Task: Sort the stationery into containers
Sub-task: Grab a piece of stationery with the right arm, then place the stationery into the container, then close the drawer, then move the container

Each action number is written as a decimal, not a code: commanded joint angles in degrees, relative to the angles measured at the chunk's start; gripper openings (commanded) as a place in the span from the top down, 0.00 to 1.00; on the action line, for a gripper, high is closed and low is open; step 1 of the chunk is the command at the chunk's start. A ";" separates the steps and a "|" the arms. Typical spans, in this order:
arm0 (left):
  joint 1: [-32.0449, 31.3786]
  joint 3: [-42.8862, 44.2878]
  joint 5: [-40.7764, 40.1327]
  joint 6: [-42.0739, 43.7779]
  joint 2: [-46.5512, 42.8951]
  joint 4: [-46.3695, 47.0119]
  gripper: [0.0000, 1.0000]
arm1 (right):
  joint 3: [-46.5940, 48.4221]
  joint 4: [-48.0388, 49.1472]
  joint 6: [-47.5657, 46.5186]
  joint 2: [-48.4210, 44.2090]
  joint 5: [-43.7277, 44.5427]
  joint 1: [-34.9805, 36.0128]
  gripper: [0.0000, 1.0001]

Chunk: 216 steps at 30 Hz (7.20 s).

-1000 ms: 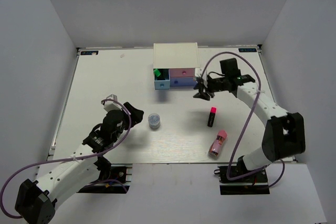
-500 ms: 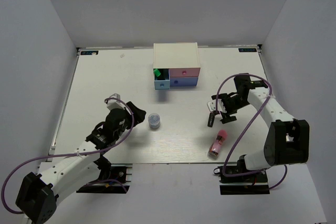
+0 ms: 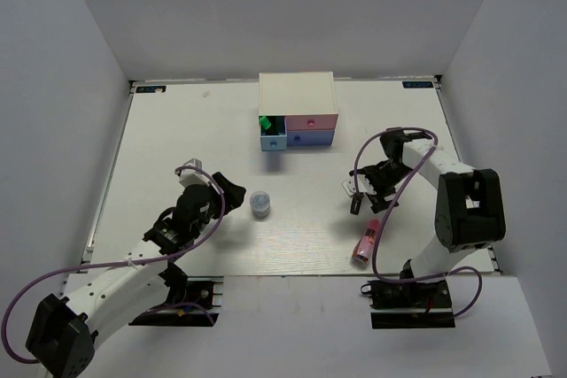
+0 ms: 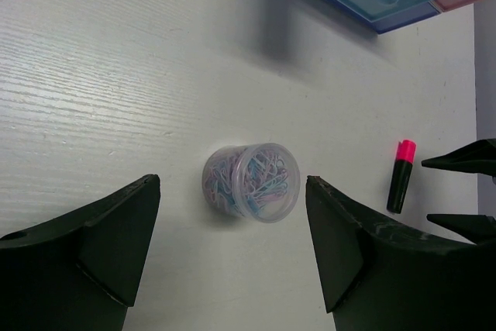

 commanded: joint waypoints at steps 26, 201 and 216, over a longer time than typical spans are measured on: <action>-0.17 -0.17 -1.06 -0.03 -0.07 0.17 0.14 | 12.61 -12.29 -31.04 15.97 11.00 11.07 0.64; -0.17 0.27 -0.53 -0.03 -0.60 -0.35 0.14 | 31.76 48.53 61.33 17.73 -1.24 25.22 1.00; -0.17 0.27 -0.53 -0.03 -0.60 -0.35 0.14 | 31.14 48.36 58.17 13.94 -15.99 24.61 0.50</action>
